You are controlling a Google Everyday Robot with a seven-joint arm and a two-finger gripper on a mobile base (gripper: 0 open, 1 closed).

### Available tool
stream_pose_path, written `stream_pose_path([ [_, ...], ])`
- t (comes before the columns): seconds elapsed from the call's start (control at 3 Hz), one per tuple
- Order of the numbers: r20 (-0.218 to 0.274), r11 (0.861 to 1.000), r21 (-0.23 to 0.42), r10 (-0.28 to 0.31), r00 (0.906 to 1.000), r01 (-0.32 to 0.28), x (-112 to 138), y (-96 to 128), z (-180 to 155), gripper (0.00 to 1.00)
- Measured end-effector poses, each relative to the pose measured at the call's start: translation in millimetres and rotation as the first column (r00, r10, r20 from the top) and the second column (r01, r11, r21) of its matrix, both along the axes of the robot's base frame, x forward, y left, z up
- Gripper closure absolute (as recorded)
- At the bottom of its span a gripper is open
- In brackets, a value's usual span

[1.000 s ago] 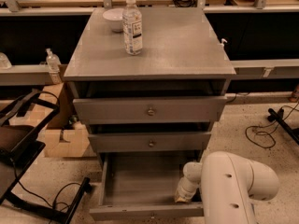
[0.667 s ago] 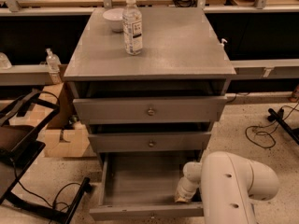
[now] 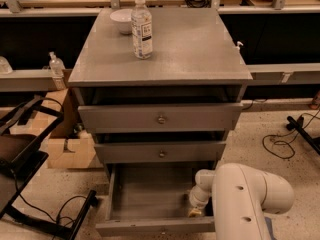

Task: Open bottom drawer

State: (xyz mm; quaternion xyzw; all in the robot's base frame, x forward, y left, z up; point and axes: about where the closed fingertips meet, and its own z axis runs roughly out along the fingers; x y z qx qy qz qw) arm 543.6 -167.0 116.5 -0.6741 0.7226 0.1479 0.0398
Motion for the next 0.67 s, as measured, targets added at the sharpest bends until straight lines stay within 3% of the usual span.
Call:
stream_pose_path([
  [0.33,0.0,1.0,0.0,0.0,1.0,0.0,1.1,0.1,0.0,0.0],
  [0.67,0.0,1.0,0.0,0.0,1.0,0.0,2.2,0.1,0.0,0.17],
])
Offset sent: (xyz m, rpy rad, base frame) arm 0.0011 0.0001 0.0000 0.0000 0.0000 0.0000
